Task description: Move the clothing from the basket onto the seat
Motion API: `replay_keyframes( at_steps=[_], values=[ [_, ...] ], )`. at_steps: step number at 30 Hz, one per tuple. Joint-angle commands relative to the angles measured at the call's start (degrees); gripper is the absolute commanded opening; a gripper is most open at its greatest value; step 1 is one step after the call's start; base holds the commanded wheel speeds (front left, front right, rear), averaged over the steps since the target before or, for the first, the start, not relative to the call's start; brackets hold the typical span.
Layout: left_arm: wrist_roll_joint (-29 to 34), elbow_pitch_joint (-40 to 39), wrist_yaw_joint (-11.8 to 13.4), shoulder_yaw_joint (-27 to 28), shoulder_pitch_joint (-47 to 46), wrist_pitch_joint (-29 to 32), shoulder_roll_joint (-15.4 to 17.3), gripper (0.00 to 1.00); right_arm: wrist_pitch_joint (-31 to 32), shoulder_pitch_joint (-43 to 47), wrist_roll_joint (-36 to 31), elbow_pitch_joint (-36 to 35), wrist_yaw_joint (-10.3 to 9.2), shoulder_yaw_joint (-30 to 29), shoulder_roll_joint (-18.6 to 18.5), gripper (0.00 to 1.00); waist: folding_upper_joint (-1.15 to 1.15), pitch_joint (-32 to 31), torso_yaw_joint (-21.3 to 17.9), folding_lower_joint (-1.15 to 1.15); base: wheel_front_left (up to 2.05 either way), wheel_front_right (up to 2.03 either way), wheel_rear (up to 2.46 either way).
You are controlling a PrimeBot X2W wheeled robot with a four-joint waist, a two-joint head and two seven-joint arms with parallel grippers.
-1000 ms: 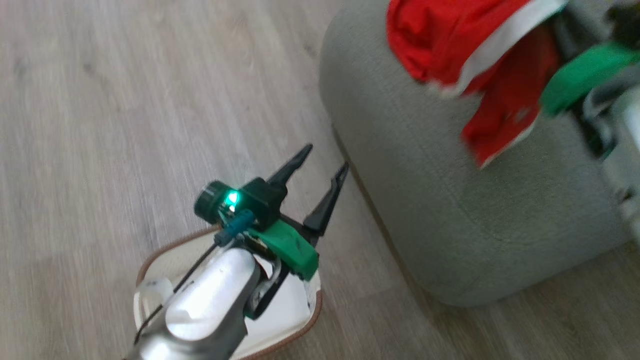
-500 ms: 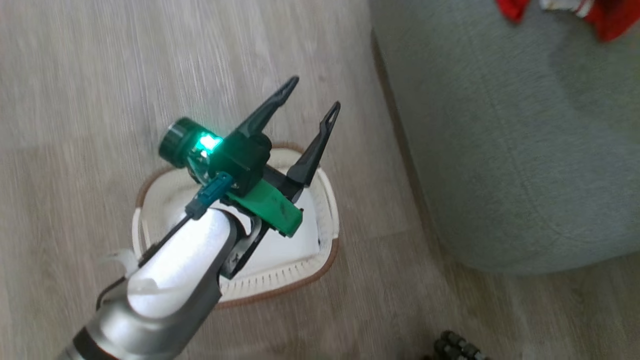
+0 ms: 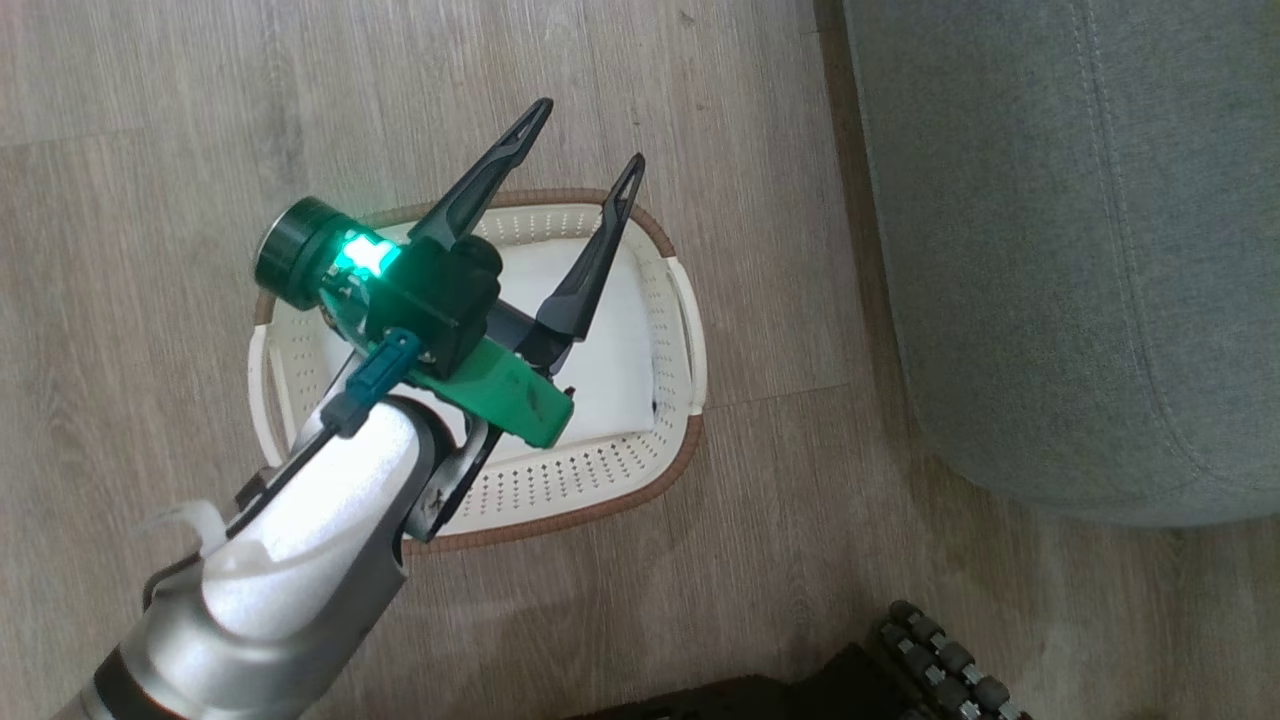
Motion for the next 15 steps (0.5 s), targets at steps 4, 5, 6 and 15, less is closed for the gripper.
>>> replay_keyframes(
  at_steps=[4,5,6,15],
  values=[
    [0.4,-2.1,0.5,1.7,-1.5,-0.1,1.2,1.0,-0.5,4.9,-2.6,-1.3,-0.02,-4.1,2.0,1.0,0.0,0.3,-0.1,-0.01,0.0,0.0,0.0],
    [0.4,-1.9,0.6,1.7,-1.5,-0.1,1.2,1.0,-0.5,5.6,-3.2,-1.5,-0.02,-4.6,2.7,1.0,0.0,0.3,-0.2,-0.01,0.0,0.0,0.0],
    [0.4,-1.9,0.6,1.7,-1.5,-0.1,1.2,1.0,-0.5,5.6,-3.2,-1.5,-0.02,-4.6,2.7,1.0,0.0,0.3,-0.2,-0.01,0.0,0.0,0.0],
    [-0.5,-0.6,0.9,1.7,-1.0,-1.0,0.9,1.0,-0.5,12.5,-4.6,-2.9,-0.02,-4.4,6.4,1.0,0.0,-1.2,-1.2,-0.01,0.0,0.0,0.0]
  ],
)
